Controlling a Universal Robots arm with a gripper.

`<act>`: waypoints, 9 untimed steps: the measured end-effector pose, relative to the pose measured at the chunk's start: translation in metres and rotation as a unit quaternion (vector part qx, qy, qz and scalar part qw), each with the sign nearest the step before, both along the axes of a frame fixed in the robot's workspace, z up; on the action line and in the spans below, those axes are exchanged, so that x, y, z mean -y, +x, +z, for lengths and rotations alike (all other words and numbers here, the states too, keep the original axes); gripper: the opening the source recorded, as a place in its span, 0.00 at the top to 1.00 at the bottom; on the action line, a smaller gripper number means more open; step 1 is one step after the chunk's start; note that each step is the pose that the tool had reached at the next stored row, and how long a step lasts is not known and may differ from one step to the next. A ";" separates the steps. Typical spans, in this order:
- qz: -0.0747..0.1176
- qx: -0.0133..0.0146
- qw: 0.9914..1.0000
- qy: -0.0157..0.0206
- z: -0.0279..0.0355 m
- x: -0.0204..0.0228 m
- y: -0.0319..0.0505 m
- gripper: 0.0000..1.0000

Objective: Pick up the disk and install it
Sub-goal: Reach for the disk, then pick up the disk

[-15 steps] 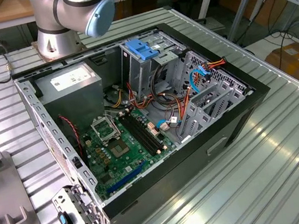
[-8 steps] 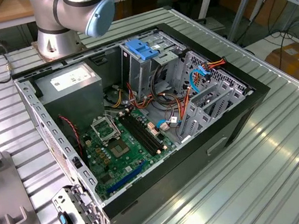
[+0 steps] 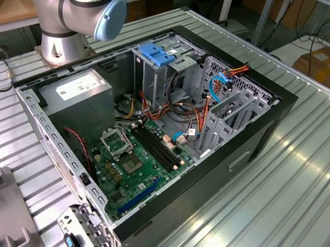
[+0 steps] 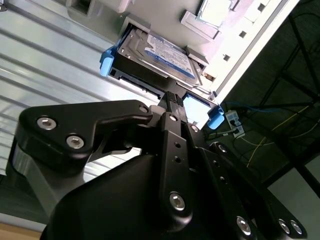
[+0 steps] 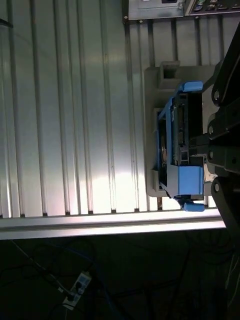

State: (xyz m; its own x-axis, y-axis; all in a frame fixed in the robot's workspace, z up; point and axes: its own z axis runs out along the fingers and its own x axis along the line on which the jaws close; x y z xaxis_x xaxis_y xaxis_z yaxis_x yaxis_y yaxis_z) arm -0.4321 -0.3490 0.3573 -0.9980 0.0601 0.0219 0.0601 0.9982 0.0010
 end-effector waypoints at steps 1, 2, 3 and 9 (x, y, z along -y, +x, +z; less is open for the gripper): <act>0.000 0.000 1.000 0.000 0.0001 0.0000 0.0000 0.89; 0.001 0.000 1.000 0.000 0.0001 -0.0001 0.0000 0.89; 0.001 0.000 1.000 0.000 0.0001 -0.0001 0.0000 0.89; 0.001 0.000 1.000 0.000 0.0001 -0.0001 0.0000 0.89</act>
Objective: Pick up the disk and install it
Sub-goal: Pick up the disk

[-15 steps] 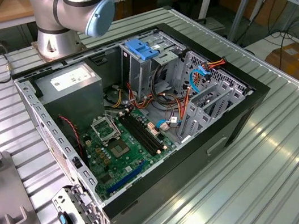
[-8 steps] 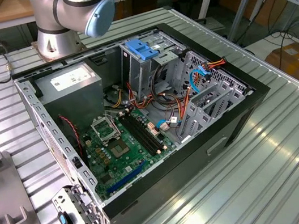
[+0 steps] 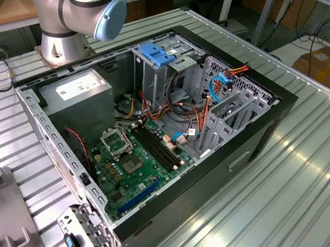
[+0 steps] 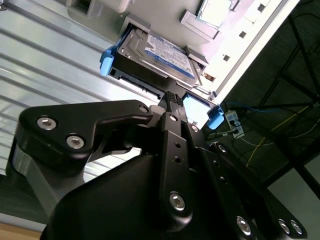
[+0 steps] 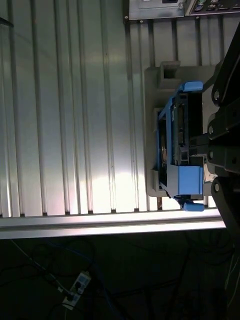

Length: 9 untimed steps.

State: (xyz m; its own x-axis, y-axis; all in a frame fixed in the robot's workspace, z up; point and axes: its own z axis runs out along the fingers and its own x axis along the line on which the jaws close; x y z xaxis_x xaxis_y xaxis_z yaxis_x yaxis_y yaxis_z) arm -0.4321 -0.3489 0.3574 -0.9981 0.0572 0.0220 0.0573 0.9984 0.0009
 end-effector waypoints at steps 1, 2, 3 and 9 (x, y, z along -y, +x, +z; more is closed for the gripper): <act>0.000 0.000 1.000 0.000 0.0000 0.0000 0.0000 0.89; 0.000 0.000 1.000 0.000 0.0000 0.0000 0.0000 0.89; 0.000 0.000 1.000 0.000 0.0000 0.0000 0.0000 0.89; 0.019 0.000 1.000 0.000 0.0000 0.0000 0.0000 0.89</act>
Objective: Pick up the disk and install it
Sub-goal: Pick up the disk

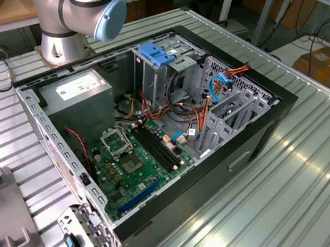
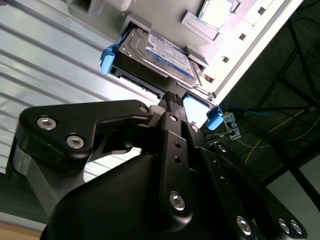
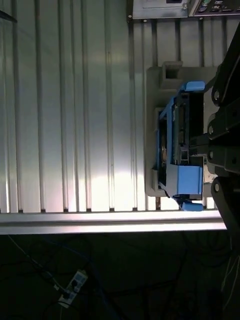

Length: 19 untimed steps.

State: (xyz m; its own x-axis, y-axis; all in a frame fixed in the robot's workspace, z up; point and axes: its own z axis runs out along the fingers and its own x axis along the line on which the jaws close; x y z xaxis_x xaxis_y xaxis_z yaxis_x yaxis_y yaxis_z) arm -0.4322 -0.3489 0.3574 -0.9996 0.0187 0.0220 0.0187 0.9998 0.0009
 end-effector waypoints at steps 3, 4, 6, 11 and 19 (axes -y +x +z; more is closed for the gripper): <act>0.023 0.000 1.000 0.000 0.0000 0.0000 0.0000 0.89; 0.036 0.000 0.999 0.000 0.0000 0.0000 0.0000 0.89; 0.064 0.000 0.998 0.000 0.0000 0.0000 0.0000 0.89; 0.121 0.000 0.993 0.000 0.0000 0.0000 0.0000 0.89; 0.207 0.000 0.978 0.000 0.0000 0.0000 0.0000 0.89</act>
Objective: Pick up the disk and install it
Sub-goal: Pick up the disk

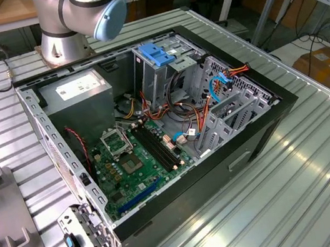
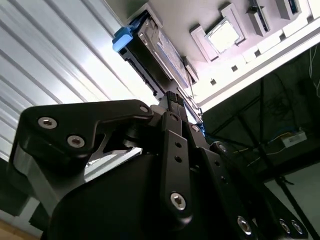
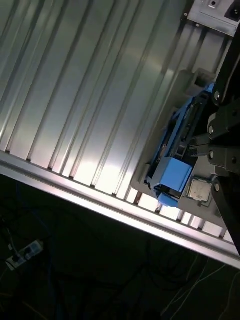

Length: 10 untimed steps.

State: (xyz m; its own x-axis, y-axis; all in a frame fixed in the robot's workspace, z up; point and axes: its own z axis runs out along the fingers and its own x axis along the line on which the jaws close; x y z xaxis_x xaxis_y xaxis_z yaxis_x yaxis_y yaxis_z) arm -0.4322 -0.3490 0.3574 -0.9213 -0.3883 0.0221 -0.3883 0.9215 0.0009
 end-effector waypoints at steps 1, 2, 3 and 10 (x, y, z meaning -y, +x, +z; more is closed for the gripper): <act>0.009 0.000 1.000 0.000 0.0000 0.0000 0.0000 0.89; 0.017 0.000 1.000 0.000 0.0000 0.0000 0.0000 0.89; 0.027 0.000 1.000 0.000 0.0000 0.0000 0.0000 0.89; 0.112 0.000 0.994 0.000 0.0000 0.0000 0.0000 0.89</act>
State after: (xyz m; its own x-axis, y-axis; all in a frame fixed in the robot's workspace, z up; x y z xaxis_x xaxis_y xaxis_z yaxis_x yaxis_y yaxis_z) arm -0.4322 -0.3489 0.3574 -0.8122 -0.5829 0.0224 -0.5830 0.8125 0.0005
